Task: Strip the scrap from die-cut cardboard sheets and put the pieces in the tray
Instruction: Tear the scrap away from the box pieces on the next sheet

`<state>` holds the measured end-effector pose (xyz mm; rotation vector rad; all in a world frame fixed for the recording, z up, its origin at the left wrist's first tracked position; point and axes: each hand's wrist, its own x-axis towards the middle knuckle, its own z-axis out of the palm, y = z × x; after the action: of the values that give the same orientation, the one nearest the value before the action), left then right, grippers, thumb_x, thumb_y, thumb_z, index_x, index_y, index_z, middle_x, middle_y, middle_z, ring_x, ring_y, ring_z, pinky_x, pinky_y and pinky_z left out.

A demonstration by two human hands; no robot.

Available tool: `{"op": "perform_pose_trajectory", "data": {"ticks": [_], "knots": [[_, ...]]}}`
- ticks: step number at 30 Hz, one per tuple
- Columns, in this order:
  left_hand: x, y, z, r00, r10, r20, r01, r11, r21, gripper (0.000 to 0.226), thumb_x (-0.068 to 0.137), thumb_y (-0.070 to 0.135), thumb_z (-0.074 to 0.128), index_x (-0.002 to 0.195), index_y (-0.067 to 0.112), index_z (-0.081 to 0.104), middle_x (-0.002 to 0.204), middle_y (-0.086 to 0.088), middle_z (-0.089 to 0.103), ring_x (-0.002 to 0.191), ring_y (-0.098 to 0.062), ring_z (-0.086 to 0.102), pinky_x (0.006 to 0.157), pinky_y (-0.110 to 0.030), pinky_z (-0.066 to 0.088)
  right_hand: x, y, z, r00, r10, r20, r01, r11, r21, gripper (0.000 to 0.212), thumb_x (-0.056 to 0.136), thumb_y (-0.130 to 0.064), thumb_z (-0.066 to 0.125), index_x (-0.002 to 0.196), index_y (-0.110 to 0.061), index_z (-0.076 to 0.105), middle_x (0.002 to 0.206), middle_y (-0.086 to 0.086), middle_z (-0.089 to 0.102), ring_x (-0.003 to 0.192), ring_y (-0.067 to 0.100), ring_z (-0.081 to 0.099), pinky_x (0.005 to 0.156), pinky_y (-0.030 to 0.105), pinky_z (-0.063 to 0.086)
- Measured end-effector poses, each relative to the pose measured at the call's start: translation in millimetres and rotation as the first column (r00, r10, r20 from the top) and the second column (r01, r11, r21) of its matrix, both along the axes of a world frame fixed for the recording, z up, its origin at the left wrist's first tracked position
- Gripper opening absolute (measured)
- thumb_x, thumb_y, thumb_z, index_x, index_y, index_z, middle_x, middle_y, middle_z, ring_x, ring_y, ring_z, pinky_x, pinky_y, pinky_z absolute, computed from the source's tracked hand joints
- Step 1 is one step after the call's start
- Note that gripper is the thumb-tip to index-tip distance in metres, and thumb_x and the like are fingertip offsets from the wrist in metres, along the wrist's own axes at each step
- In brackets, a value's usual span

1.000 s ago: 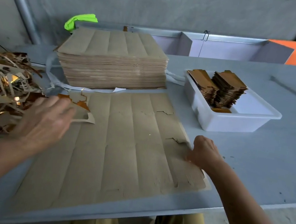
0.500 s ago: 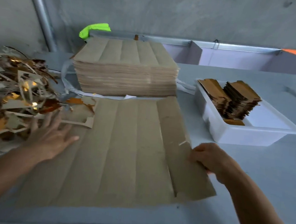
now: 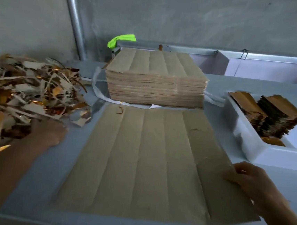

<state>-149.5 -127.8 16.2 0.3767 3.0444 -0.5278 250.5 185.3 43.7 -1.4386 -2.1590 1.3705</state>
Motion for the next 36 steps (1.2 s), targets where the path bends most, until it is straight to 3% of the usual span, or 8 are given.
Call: {"op": "perform_pose_trajectory", "data": {"ticks": [8, 11, 13, 16, 19, 23, 30, 36], "knots": [[75.9, 67.5, 46.4, 0.972, -0.206, -0.117, 0.149, 0.916, -0.371, 0.042, 0.091, 0.058, 0.043, 0.113, 0.027, 0.061, 0.114, 0.004, 0.061, 0.11, -0.018, 0.056, 0.101, -0.038, 0.031, -5.5, -6.5, 8.3, 0.998, 0.006, -0.065, 0.005, 0.986, 0.164, 0.013, 0.086, -0.01, 0.066, 0.08, -0.021, 0.059, 0.082, 0.005, 0.066, 0.073, 0.021, 0.064, 0.062, 0.032, 0.05], [128.7, 90.0, 64.8, 0.899, -0.419, -0.126, 0.415, 0.908, -0.057, 0.063, 0.083, 0.073, 0.035, 0.108, 0.023, 0.064, 0.103, -0.002, 0.065, 0.096, -0.021, 0.061, 0.086, -0.032, 0.046, -10.4, -9.3, 16.7, 0.992, 0.013, -0.125, -0.007, 0.999, 0.049, 0.009, 0.086, -0.013, 0.067, 0.079, -0.015, 0.063, 0.081, 0.009, 0.067, 0.071, 0.021, 0.063, 0.059, 0.027, 0.047], [172.6, 103.7, 67.6, 0.768, -0.633, -0.099, 0.605, 0.665, 0.438, 0.079, 0.071, 0.081, 0.031, 0.112, 0.023, 0.066, 0.101, -0.001, 0.069, 0.09, -0.019, 0.064, 0.079, -0.029, 0.048, -15.1, -13.6, 22.8, 0.989, 0.049, -0.142, -0.047, 0.999, 0.014, 0.012, 0.086, -0.016, 0.067, 0.075, -0.013, 0.064, 0.072, 0.007, 0.066, 0.063, 0.017, 0.059, 0.054, 0.025, 0.045], [235.6, 131.5, 66.4, 0.548, -0.833, 0.068, 0.346, 0.3, 0.889, 0.084, 0.061, 0.085, 0.039, 0.111, 0.024, 0.068, 0.098, 0.015, 0.07, 0.078, 0.001, 0.065, 0.071, -0.016, 0.05, -22.0, -22.5, 31.1, 0.983, 0.128, -0.133, -0.131, 0.991, -0.017, 0.015, 0.089, -0.019, 0.064, 0.075, -0.014, 0.064, 0.069, 0.001, 0.063, 0.062, 0.01, 0.057, 0.048, 0.02, 0.041], [271.6, 167.8, 54.0, 0.457, -0.839, 0.297, -0.07, 0.299, 0.952, 0.065, 0.058, 0.075, 0.054, 0.096, 0.023, 0.066, 0.094, 0.006, 0.071, 0.076, -0.005, 0.067, 0.055, -0.023, 0.053, -26.8, -29.3, 31.6, 0.972, 0.134, -0.195, -0.161, 0.978, -0.13, 0.013, 0.092, -0.018, 0.059, 0.083, -0.013, 0.066, 0.073, 0.0, 0.063, 0.067, 0.008, 0.058, 0.05, 0.019, 0.045], [275.1, 188.5, 35.4, 0.533, -0.736, 0.418, -0.36, 0.25, 0.899, 0.027, 0.08, 0.04, 0.071, 0.081, 0.014, 0.063, 0.073, 0.0, 0.067, 0.057, -0.008, 0.063, 0.047, -0.023, 0.049, -21.8, -33.2, 20.7, 0.96, 0.069, -0.272, -0.148, 0.948, -0.281, 0.018, 0.096, -0.023, 0.053, 0.09, -0.016, 0.069, 0.088, -0.001, 0.068, 0.086, 0.012, 0.062, 0.075, 0.029, 0.051], [259.5, 180.5, 27.9, 0.501, -0.659, 0.56, -0.574, 0.231, 0.785, 0.02, 0.091, 0.004, 0.055, 0.075, 0.007, 0.067, 0.063, -0.009, 0.069, 0.054, -0.019, 0.067, 0.051, -0.031, 0.057, -14.6, -39.4, -5.1, 0.958, 0.021, -0.285, -0.109, 0.949, -0.296, 0.016, 0.093, -0.019, 0.058, 0.085, -0.009, 0.067, 0.096, 0.009, 0.069, 0.095, 0.018, 0.062, 0.075, 0.027, 0.05], [256.7, 181.2, 24.0, 0.485, -0.629, 0.608, -0.658, 0.195, 0.727, 0.015, 0.094, 0.001, 0.051, 0.083, 0.004, 0.061, 0.065, -0.012, 0.069, 0.054, -0.021, 0.068, 0.047, -0.03, 0.055, -15.0, -43.2, -8.3, 0.952, 0.054, -0.3, -0.103, 0.983, -0.152, 0.014, 0.086, -0.025, 0.067, 0.087, -0.011, 0.067, 0.072, -0.001, 0.065, 0.054, 0.0, 0.061, 0.046, 0.009, 0.044]]}}
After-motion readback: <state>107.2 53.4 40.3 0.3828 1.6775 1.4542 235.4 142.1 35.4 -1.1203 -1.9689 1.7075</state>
